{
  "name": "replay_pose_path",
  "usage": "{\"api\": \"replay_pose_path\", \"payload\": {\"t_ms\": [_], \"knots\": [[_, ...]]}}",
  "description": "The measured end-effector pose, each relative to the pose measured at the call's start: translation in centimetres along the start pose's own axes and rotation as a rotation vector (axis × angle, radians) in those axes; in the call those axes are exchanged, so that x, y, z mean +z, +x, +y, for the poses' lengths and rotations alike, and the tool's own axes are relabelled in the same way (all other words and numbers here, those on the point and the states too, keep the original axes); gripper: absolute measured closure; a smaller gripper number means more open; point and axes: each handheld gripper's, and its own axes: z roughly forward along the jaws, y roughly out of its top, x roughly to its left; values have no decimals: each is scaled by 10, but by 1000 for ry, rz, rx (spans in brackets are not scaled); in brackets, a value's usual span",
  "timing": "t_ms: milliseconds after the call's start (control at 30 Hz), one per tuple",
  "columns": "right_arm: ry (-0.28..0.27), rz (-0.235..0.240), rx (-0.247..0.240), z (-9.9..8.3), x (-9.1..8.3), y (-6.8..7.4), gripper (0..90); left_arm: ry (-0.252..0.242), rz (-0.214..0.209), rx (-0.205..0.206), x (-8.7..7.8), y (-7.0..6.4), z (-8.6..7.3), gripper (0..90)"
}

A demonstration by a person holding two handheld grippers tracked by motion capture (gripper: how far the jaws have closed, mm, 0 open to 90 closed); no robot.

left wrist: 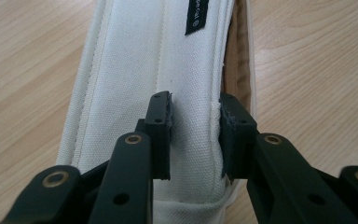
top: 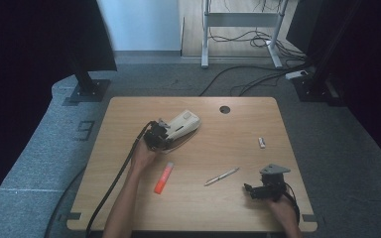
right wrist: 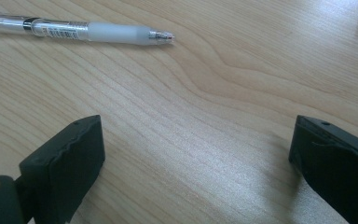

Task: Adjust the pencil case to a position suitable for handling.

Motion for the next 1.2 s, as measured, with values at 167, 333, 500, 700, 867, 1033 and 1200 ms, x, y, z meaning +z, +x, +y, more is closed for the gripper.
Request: {"api": "replay_pose_path", "payload": {"t_ms": [167,333,500,700,867,1033,1200], "knots": [[0,0,0,0,0,0,31,-15,4,-2,-5,-1,-5,703],[0,0,0,0,0,0,31,-30,-35,-31,-15,0,-10,736],[0,0,0,0,0,0,31,-25,-88,-57,-26,3,-15,740],[0,0,0,0,0,0,31,-38,-124,-83,-37,4,-23,753],[0,0,0,0,0,0,31,-52,-137,-104,-44,2,-30,754],[1,0,1,0,0,0,31,-72,-149,-117,-51,0,-38,755],[1,0,1,0,0,0,30,-92,-163,-123,-58,-3,-48,756]]}}
